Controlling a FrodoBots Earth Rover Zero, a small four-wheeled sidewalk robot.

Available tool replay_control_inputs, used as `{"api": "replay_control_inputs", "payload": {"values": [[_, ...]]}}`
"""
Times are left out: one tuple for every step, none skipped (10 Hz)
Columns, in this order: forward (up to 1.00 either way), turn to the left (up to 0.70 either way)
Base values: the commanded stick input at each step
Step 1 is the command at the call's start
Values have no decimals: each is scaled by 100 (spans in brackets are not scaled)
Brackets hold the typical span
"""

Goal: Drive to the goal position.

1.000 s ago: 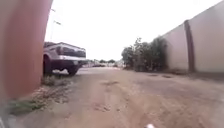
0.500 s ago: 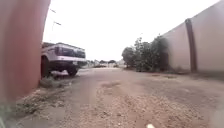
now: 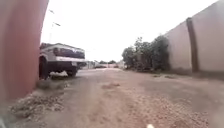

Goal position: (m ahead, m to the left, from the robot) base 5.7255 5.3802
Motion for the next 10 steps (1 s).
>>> {"api": "replay_control_inputs", "payload": {"values": [[30, 0], [30, 0], [30, 0], [30, 0], [30, 0], [30, 0], [30, 0], [30, 0], [30, 0], [30, 0]]}}
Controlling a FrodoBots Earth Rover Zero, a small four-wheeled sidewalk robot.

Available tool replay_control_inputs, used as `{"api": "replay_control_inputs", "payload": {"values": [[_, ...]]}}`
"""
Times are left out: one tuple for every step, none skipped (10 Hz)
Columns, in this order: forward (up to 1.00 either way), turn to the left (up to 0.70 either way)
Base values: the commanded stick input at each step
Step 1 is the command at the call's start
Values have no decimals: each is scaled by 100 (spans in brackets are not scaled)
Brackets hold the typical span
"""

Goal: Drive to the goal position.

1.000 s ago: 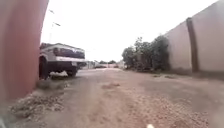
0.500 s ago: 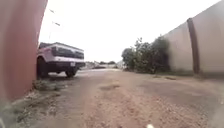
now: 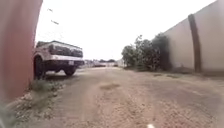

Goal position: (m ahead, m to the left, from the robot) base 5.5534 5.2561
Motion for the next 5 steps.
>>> {"api": "replay_control_inputs", "payload": {"values": [[30, 0], [30, 0], [30, 0], [30, 0], [30, 0]]}}
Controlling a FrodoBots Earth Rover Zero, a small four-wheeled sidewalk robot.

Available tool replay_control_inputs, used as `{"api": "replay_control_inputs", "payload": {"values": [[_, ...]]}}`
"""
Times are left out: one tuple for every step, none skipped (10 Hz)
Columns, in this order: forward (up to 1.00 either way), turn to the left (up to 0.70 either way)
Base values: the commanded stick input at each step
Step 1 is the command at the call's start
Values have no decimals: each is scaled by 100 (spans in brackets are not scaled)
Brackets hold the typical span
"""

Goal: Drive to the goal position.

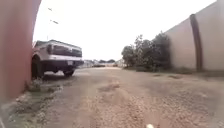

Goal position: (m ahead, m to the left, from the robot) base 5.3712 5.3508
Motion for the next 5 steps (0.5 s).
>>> {"api": "replay_control_inputs", "payload": {"values": [[30, 0], [30, 0], [30, 0], [30, 0], [30, 0]]}}
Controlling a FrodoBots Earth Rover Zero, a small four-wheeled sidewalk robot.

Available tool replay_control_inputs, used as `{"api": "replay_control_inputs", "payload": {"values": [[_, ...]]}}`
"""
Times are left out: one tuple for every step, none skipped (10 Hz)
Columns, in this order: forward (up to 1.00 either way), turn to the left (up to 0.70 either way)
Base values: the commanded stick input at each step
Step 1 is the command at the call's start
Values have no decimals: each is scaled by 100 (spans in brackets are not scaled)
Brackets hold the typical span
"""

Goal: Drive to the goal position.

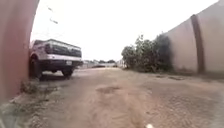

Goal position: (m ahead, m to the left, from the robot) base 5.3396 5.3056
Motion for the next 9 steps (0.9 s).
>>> {"api": "replay_control_inputs", "payload": {"values": [[30, 0], [30, 0], [30, 0], [30, 0], [30, 0], [30, 0], [30, 0], [30, 0], [30, 0]]}}
